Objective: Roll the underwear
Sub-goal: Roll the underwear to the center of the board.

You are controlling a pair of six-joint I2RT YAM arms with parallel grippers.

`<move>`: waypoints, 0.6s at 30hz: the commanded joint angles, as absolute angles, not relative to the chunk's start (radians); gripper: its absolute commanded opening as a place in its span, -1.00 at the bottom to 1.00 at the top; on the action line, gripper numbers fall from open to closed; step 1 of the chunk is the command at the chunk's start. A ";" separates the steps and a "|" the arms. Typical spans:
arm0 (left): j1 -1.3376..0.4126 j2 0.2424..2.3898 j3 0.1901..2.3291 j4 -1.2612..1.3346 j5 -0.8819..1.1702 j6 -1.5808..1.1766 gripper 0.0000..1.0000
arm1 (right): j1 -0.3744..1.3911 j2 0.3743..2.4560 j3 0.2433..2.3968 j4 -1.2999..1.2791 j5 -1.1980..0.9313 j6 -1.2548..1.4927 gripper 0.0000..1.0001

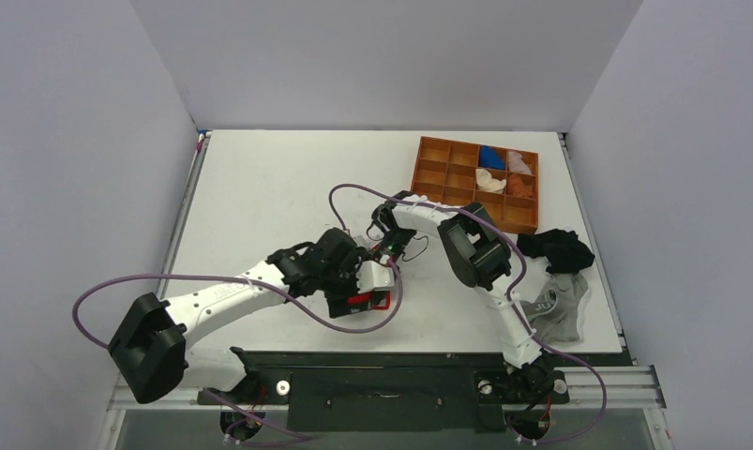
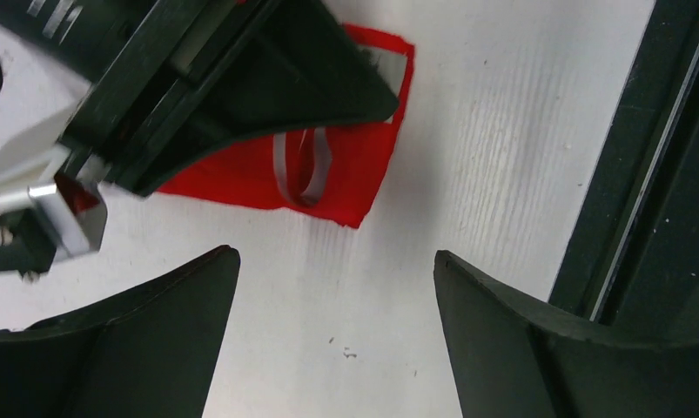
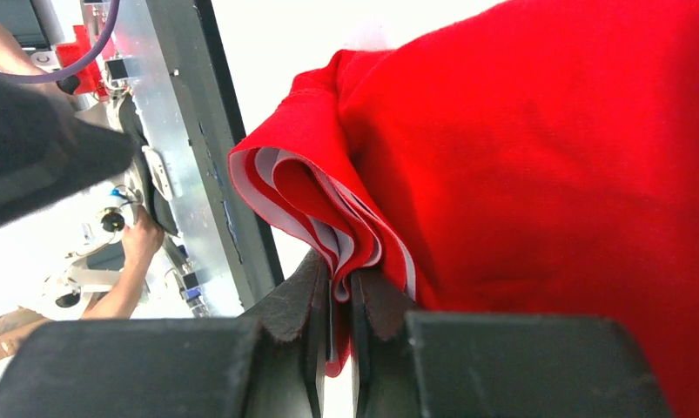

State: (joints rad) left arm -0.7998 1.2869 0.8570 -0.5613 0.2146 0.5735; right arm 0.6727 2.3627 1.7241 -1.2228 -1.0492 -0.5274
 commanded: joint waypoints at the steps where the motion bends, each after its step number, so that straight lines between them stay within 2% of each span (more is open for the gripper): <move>1: -0.904 1.330 0.854 -0.403 0.083 0.606 0.61 | 0.670 2.407 1.742 -1.228 -0.997 -0.591 -1.00; 18: -0.974 1.465 0.833 -0.318 0.046 0.651 0.55 | 0.668 2.412 1.745 -1.230 -0.985 -0.589 -1.00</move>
